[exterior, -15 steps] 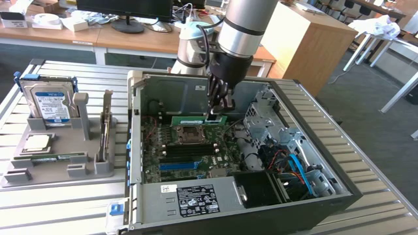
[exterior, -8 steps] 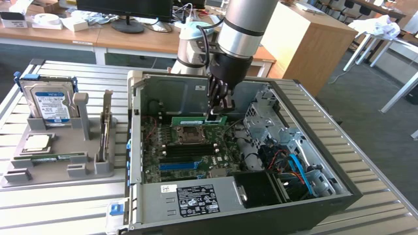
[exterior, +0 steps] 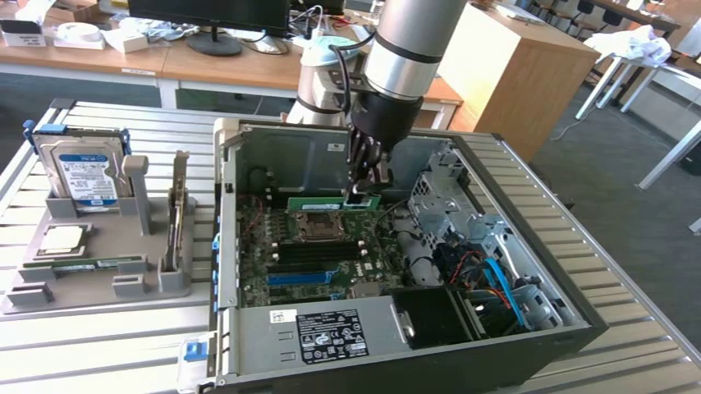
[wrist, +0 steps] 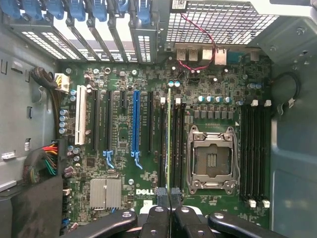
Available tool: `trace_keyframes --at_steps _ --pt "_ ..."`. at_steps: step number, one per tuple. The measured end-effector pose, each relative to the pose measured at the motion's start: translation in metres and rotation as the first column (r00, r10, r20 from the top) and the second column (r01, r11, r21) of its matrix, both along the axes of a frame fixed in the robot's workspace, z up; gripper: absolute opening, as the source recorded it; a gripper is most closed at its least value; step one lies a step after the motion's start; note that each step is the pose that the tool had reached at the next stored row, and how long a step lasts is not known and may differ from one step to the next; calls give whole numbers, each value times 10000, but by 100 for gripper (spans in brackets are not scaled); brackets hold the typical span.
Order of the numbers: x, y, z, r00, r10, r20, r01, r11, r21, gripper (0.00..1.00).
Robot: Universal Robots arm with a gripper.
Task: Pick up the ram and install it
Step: 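Insert the ram into the slot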
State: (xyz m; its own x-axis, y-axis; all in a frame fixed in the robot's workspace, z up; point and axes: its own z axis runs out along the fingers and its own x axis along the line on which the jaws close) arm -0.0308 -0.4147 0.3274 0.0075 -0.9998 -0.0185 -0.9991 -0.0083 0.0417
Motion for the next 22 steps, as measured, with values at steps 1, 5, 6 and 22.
trace_keyframes --at_steps 1,5,6,22 --pt "0 0 0 10000 0 0 0 10000 -1 11" --pt "0 0 -1 10000 0 1 0 10000 2 11" --pt "0 0 -3 10000 0 1 0 10000 3 11" --pt "0 0 -29 10000 1 1 -1 10000 2 11"
